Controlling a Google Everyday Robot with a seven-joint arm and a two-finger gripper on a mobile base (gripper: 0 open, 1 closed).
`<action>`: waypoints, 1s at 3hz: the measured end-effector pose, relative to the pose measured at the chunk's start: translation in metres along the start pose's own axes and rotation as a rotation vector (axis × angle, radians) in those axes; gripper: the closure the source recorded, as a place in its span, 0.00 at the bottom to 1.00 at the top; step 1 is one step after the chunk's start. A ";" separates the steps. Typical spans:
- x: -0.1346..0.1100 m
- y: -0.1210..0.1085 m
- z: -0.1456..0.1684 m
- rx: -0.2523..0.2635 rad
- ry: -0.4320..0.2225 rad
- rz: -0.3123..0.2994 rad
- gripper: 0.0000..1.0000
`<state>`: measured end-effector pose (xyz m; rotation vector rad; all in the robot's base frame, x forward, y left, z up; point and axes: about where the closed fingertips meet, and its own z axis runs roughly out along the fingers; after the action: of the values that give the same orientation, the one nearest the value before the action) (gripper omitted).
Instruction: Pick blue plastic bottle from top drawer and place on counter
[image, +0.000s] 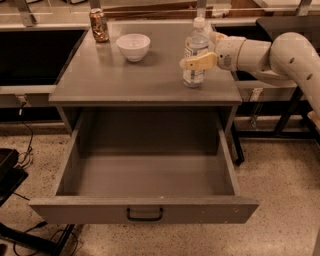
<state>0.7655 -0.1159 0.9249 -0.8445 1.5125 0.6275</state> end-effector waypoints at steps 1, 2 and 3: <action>-0.021 0.002 -0.005 -0.027 -0.016 -0.045 0.00; -0.070 0.013 -0.034 -0.042 0.034 -0.230 0.00; -0.123 0.026 -0.083 0.014 0.147 -0.475 0.00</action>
Offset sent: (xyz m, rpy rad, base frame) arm -0.0707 -0.0299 0.1646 -0.3910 -0.3450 0.0983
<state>0.6953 -0.1485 1.0539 -1.2098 1.3735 0.2076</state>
